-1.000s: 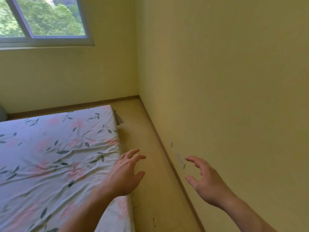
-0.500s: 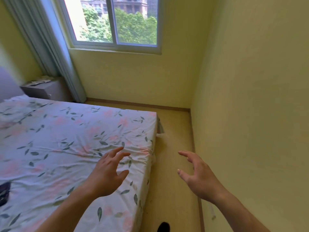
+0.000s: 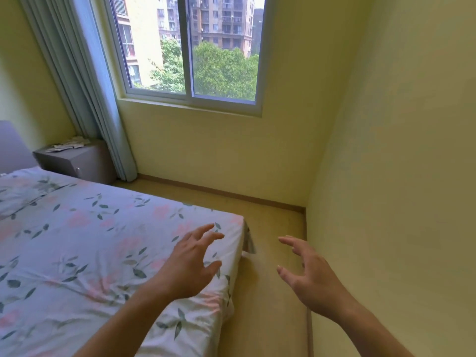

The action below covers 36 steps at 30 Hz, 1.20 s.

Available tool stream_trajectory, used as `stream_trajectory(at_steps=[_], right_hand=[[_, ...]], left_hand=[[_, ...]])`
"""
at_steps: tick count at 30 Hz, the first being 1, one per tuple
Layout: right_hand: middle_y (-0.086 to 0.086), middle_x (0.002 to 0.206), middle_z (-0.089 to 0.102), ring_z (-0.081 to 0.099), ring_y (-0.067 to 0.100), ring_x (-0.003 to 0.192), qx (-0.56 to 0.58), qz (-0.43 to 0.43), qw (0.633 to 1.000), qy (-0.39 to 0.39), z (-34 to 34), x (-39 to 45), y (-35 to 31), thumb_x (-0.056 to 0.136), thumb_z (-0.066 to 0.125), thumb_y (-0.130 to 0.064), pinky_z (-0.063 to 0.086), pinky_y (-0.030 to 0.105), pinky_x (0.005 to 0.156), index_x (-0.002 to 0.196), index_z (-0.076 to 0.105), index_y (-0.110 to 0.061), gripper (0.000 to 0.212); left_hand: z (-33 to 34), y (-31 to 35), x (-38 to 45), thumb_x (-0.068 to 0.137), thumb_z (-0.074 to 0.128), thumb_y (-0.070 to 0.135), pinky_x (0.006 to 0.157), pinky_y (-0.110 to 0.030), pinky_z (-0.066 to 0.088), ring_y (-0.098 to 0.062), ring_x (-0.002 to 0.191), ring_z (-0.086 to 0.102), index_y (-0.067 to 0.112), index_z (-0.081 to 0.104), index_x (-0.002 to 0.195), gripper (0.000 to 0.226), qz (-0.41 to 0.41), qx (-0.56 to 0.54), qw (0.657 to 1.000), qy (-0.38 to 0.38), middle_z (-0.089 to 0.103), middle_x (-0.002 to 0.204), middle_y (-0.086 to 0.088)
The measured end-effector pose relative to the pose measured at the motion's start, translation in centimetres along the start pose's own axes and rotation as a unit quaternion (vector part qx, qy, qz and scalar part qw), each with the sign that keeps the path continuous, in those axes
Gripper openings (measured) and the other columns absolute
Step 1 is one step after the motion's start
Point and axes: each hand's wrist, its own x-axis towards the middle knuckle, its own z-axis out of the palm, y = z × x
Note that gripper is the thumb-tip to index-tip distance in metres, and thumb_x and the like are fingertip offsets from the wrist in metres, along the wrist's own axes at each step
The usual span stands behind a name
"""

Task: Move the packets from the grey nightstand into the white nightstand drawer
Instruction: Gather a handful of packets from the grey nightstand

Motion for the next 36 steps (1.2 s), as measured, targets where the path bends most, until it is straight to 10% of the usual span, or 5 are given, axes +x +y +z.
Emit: stream_trajectory(at_steps=[25, 36], right_hand=[[-0.029, 0.155, 0.033, 0.034, -0.001, 0.143, -0.015, -0.182, 0.964, -0.194, -10.2, 51.8, 6.4, 0.096, 0.068, -0.036, 0.031, 0.033, 0.122, 0.150, 0.038, -0.045, 0.062], [-0.034, 0.144, 0.037, 0.039, -0.015, 0.126, -0.040, -0.184, 0.963, -0.190, -11.4, 74.5, 8.3, 0.096, 0.068, -0.034, 0.031, 0.022, 0.117, 0.145, 0.043, -0.044, 0.056]], left_hand=[[1.1, -3.4, 34.4, 0.091, 0.067, 0.049, 0.119, -0.035, 0.030, -0.009, 0.147, 0.030, 0.051, 0.041, 0.140, 0.056, -0.259, 0.026, 0.956, 0.138, 0.021, 0.162, 0.025], [-0.8, -11.2, 58.8, 0.094, 0.064, 0.045, 0.120, -0.030, 0.025, -0.007, 0.147, 0.027, 0.046, 0.042, 0.144, 0.055, -0.234, 0.009, 0.960, 0.154, 0.025, 0.161, 0.021]])
